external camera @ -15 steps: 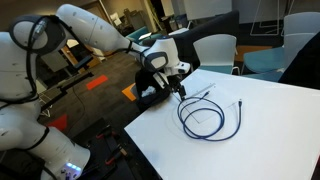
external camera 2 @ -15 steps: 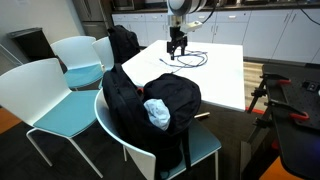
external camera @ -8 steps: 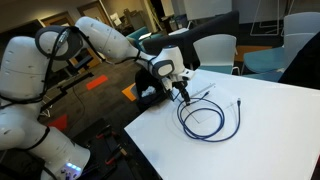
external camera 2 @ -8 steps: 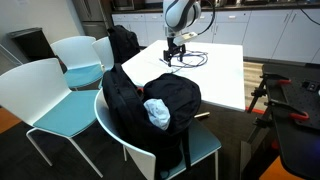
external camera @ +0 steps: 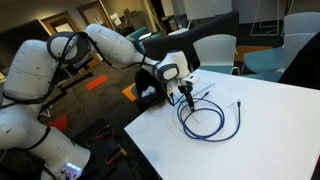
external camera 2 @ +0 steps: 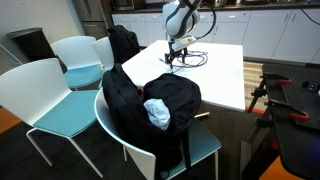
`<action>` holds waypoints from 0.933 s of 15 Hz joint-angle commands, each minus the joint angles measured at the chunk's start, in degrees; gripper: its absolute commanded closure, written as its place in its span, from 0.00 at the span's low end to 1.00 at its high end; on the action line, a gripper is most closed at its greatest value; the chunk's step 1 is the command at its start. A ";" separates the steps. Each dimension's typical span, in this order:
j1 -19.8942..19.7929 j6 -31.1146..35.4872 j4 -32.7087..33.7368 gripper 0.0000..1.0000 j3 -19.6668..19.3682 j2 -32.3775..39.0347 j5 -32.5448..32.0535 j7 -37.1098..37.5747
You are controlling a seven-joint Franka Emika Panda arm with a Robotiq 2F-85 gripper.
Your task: Move the data cable to the right the right then flip the pages in the book
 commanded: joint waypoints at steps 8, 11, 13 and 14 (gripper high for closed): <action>1.31 -1.89 2.54 0.66 -1.91 1.15 -0.78 5.18; 1.01 -1.60 1.48 0.87 -2.39 -0.01 -0.58 5.31; 0.95 -1.66 0.66 1.00 -2.76 -0.88 -0.46 5.69; 1.30 -2.02 0.26 1.00 -3.56 -1.20 -0.82 6.50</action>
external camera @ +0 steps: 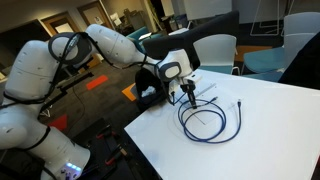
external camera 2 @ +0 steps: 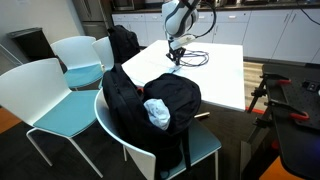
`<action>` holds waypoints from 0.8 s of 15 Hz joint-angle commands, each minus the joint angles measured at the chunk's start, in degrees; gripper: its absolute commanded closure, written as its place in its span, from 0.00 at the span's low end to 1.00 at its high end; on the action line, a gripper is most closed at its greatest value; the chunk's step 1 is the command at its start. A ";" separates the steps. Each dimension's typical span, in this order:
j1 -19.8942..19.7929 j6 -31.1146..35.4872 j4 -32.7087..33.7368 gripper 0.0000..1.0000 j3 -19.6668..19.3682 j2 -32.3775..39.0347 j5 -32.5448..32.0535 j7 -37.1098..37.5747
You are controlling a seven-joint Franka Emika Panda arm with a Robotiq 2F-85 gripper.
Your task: Move the data cable to the right the right then flip the pages in the book
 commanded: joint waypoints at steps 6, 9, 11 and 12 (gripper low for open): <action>1.31 -8.72 -3.60 0.98 -6.96 -1.27 -2.80 10.06; -0.22 -12.30 -4.27 0.98 -7.14 -0.73 -2.59 12.51; -1.10 -13.51 -3.98 0.98 -6.88 -0.42 -2.27 14.20; -1.46 -13.49 -4.13 0.98 -6.72 -0.57 -2.10 14.95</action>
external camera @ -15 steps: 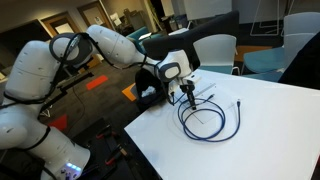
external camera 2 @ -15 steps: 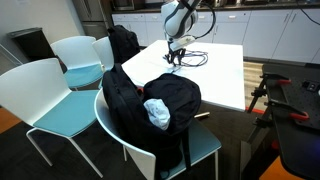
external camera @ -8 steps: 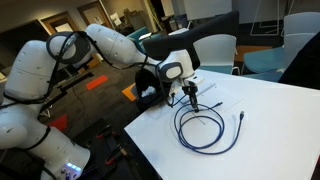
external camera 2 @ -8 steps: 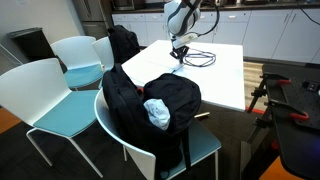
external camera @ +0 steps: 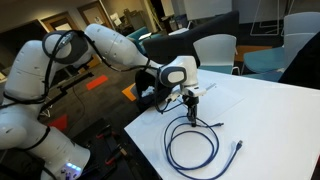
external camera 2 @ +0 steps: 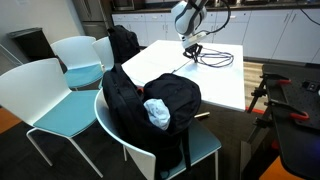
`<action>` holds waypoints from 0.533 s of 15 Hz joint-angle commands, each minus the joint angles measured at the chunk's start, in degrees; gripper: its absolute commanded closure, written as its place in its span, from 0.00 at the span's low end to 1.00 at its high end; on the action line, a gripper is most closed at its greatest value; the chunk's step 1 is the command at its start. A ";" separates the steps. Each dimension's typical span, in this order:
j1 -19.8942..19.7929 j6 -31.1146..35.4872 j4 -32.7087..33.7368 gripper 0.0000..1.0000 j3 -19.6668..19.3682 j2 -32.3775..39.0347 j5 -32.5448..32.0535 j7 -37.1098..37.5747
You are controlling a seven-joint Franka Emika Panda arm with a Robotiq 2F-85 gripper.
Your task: Move the data cable to the right the right then flip the pages in the book
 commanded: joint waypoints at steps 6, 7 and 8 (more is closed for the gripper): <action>-0.37 0.22 -5.16 0.47 -0.43 -4.56 -1.89 4.09; 0.01 0.73 -6.45 0.38 -0.89 -5.92 -2.53 4.17; 0.49 0.57 -7.46 0.31 -1.46 -7.18 -3.57 4.14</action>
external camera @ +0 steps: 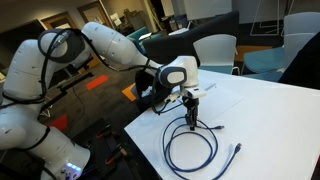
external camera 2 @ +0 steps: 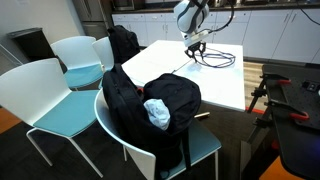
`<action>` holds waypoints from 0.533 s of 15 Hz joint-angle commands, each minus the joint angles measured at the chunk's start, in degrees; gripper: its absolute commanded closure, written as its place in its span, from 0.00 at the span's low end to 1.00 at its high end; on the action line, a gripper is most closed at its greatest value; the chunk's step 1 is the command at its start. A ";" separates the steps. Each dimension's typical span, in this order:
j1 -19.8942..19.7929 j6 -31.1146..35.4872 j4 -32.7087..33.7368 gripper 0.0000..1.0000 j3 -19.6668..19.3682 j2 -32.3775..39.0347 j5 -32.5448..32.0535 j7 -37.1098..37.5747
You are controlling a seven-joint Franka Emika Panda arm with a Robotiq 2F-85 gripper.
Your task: Move the data cable to the right the right then flip the pages in the book
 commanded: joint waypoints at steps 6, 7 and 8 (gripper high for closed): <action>1.54 7.15 -12.78 0.00 -0.59 -16.40 -7.65 -2.54; 1.28 9.67 -13.64 0.00 0.19 -17.83 -8.16 -4.11; 1.72 11.85 -13.92 0.00 0.64 -18.62 -8.80 -5.13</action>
